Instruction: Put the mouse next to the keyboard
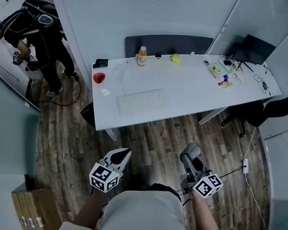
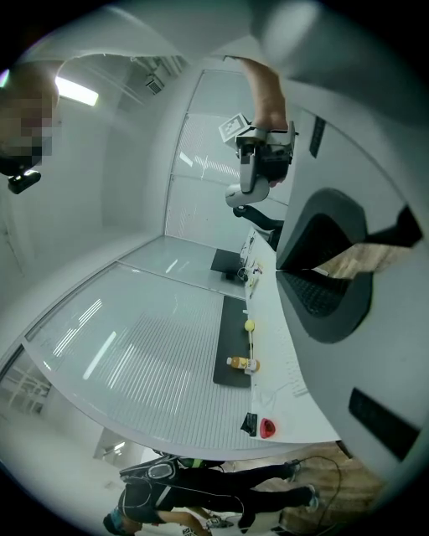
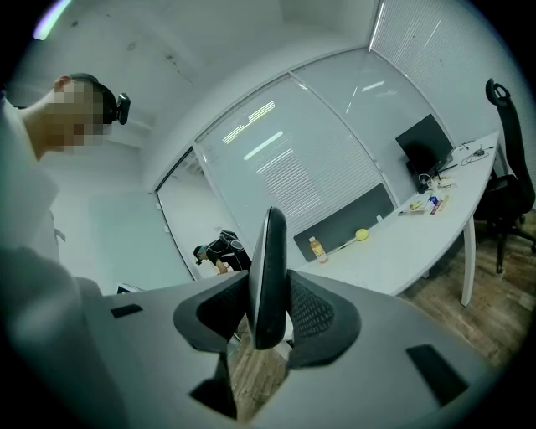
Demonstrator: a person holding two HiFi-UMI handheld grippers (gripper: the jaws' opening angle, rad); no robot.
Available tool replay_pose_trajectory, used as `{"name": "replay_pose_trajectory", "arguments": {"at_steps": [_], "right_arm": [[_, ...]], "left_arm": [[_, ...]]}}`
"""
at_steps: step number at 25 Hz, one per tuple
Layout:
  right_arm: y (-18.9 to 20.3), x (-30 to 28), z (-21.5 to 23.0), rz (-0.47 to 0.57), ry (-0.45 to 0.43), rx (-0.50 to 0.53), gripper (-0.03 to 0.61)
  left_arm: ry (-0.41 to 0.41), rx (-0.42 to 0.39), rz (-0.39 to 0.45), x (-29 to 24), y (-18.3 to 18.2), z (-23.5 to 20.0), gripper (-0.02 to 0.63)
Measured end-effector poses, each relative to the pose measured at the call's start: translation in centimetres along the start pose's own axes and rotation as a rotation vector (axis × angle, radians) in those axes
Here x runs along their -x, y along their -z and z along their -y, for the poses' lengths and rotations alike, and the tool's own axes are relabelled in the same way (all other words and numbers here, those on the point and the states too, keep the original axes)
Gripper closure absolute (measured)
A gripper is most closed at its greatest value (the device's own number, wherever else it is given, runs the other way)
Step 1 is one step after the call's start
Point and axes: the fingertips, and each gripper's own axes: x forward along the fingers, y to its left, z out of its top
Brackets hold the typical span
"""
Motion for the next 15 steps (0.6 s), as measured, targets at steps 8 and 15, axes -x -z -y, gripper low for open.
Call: {"name": "replay_pose_trajectory", "arguments": {"at_steps": [8, 15], "right_arm": [[0.0, -0.8, 1.2, 0.007, 0.018, -0.021, 0.428], [-1.2, -2.7, 3.7, 0.003, -0.004, -0.03, 0.428]], "left_arm": [[0.009, -0.003, -0.025, -1.3, 0.0, -0.6, 0.595], [-0.016, -0.01, -0.023, -3.7, -1.2, -1.7, 0.595]]}}
